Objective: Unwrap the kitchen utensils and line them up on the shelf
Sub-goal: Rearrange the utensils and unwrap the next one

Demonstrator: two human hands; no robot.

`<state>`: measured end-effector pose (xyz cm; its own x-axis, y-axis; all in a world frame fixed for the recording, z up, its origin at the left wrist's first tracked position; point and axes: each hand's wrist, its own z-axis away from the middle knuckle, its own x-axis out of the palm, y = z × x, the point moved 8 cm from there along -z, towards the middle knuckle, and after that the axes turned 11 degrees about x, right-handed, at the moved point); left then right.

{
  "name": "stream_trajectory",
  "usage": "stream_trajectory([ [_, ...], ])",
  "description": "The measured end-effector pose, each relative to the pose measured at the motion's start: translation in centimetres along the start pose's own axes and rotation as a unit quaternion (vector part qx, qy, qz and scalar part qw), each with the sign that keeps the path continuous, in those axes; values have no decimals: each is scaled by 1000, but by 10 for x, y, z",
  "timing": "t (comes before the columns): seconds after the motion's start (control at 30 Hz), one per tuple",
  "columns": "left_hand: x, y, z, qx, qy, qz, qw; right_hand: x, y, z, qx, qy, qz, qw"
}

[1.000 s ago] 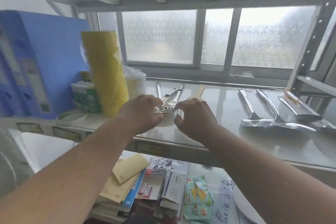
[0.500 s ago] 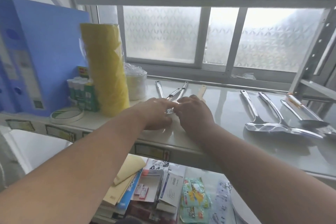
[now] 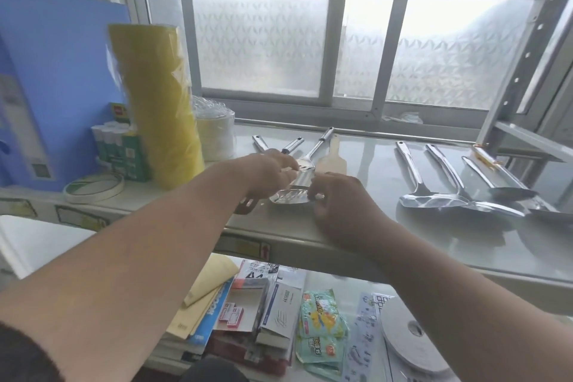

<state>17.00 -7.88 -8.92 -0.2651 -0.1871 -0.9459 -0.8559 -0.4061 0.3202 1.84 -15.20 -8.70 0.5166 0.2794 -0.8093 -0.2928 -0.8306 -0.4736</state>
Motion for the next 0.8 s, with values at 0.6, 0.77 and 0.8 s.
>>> stream_trajectory([
  [0.6,-25,14,-67,-114,105,-14,988,-1,34,-10,185,-25,-210,960],
  [0.77,-5,20,-92,-111,55,-23,992,1,36,-12,162,-20,-205,965],
  [0.8,-3,20,-96,-112,52,-35,992,1,36,-12,162,-18,-210,964],
])
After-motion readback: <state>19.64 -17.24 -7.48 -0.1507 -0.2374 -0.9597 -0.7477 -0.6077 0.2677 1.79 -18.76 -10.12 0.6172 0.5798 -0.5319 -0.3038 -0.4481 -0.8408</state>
